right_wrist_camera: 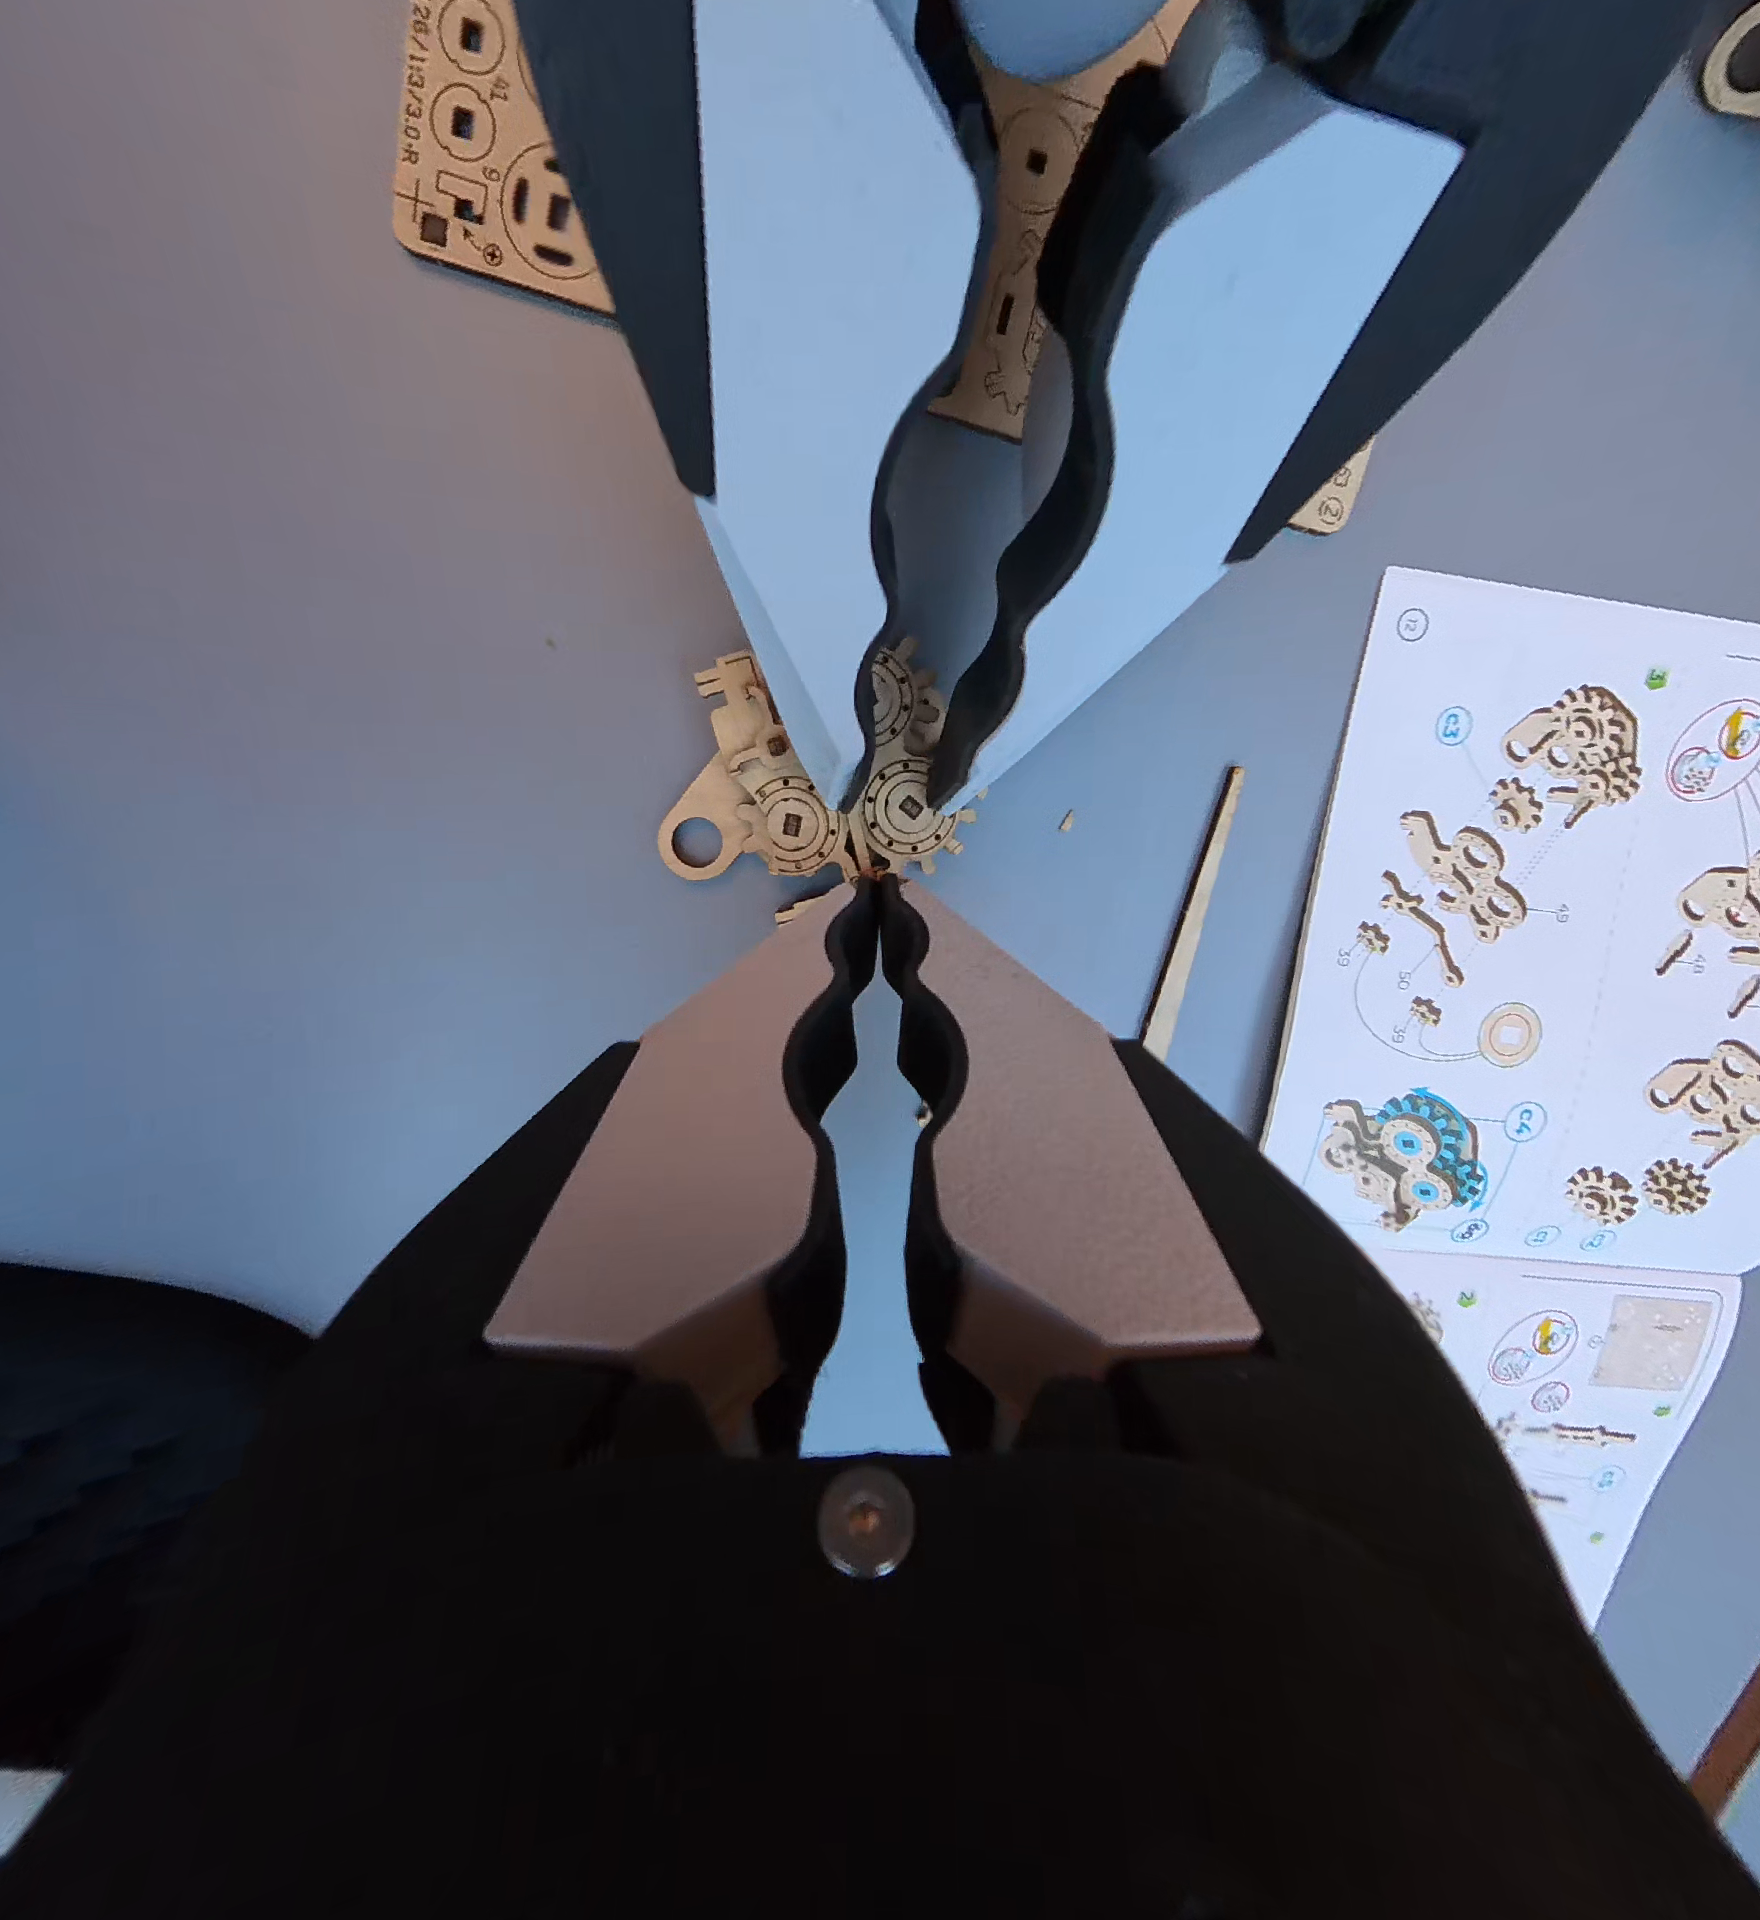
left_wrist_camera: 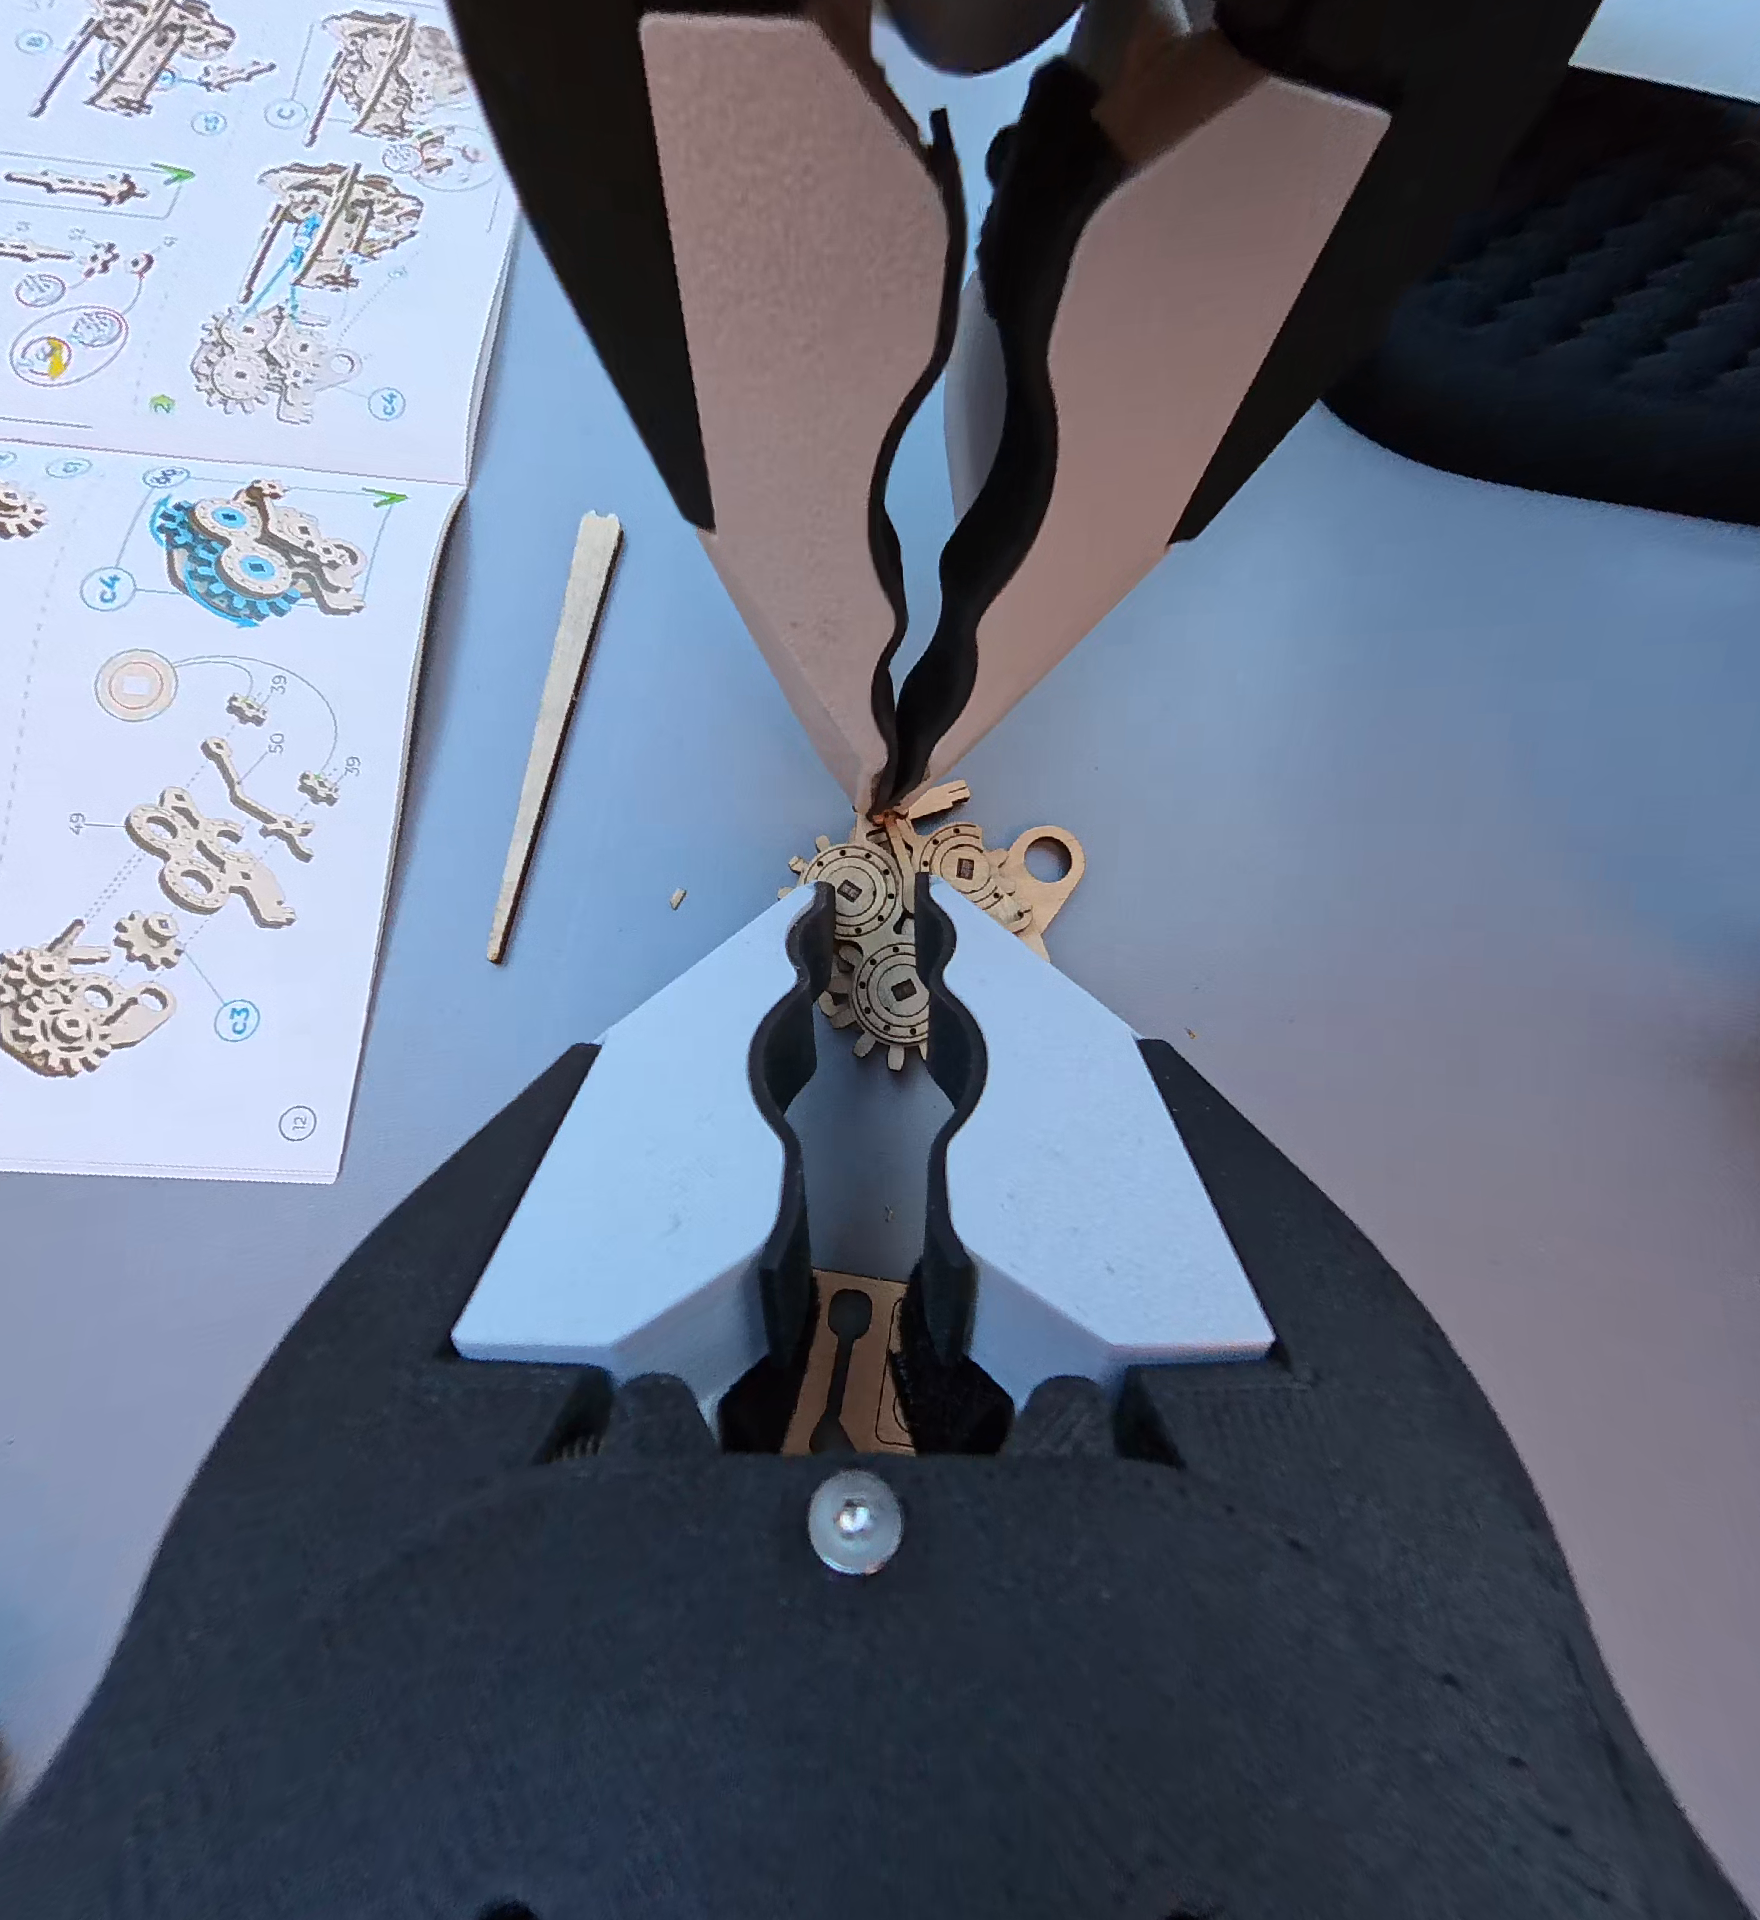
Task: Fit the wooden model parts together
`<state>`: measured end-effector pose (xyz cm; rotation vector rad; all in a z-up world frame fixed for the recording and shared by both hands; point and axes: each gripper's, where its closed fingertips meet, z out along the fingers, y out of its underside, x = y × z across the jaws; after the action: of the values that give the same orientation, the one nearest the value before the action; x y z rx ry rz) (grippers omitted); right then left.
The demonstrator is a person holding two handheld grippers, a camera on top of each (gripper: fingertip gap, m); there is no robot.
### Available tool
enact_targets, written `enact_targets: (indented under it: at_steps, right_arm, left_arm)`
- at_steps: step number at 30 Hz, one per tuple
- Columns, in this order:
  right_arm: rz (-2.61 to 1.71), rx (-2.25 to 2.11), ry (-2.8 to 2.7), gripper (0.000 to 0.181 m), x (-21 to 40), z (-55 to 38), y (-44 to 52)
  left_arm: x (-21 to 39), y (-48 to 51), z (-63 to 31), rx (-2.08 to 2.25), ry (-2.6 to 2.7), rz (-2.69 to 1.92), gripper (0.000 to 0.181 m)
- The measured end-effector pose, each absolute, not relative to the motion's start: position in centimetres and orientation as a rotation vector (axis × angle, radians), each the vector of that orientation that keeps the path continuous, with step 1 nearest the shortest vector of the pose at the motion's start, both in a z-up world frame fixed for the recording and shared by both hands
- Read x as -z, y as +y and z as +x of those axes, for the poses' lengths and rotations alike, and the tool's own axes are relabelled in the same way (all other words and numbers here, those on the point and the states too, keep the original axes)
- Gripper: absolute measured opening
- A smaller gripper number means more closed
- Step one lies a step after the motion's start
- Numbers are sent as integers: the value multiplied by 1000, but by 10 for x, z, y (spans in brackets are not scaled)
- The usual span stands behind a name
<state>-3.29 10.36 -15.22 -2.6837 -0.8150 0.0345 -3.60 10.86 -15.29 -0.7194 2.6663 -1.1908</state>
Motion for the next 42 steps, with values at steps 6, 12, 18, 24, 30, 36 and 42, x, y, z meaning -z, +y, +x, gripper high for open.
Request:
enact_targets:
  at_steps: [6, 12, 18, 24, 30, 36, 42]
  right_arm:
    - [-2344, -91, -626, 0, 116, -32, 107]
    - [-2244, -247, -543, 0, 127, -44, 90]
    - [-2285, -290, -568, 0, 145, -47, 84]
    - [-2261, -366, -520, 0, 145, -51, 90]
    - [-2277, -370, -553, 1, 149, -54, 87]
    - [-2309, -300, -593, 3, 149, -50, 86]
    - [-2322, -312, -572, 0, 149, -48, 86]
  left_arm:
    - [153, 106, -39, 1238, 2670, -655, 13]
    - [152, 93, -51, 1304, 2708, -506, 16]
    - [144, 86, -46, 1293, 2650, -522, 10]
    - [153, 81, -48, 1264, 2681, -537, 10]
    - [153, 81, -48, 1291, 2681, -555, 9]
    - [153, 80, -49, 1290, 2682, -544, 9]
    - [153, 80, -49, 1286, 2682, -538, 9]
